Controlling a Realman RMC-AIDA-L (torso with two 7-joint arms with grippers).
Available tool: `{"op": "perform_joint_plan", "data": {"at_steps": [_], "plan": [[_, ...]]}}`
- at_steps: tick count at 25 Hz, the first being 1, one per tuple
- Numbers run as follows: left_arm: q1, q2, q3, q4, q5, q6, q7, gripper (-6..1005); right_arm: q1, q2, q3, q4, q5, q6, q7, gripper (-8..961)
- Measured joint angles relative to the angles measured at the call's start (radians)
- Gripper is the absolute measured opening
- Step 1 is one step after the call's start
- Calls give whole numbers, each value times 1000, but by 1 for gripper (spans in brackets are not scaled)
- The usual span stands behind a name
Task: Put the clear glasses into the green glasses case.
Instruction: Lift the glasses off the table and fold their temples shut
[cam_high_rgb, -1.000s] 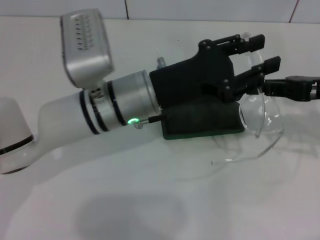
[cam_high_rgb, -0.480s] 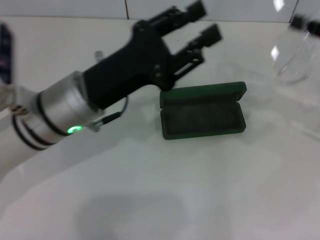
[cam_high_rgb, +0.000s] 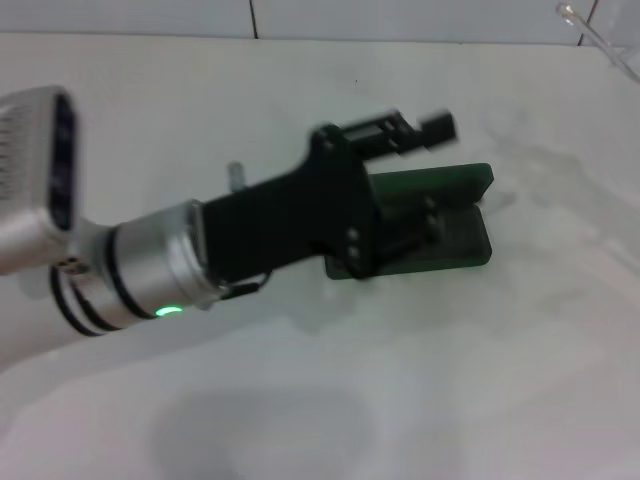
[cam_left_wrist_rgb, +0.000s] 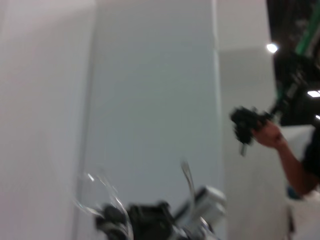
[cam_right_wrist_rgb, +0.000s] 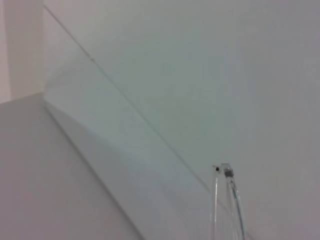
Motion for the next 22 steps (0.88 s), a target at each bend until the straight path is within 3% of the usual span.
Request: {"op": "perform_joint_plan", "data": {"at_steps": [4, 9, 22], "plan": [[-62, -10, 23, -34, 60, -11, -1, 503, 20, 12, -9, 6, -2, -14, -3, 110], [-130, -17, 120, -37, 55, -28, 10, 503, 43, 20, -37, 23, -5, -15, -4, 109], [-189, -19, 144, -20, 13, -36, 11, 504, 114, 23, -217, 109, -7, 42, -19, 109]]}}
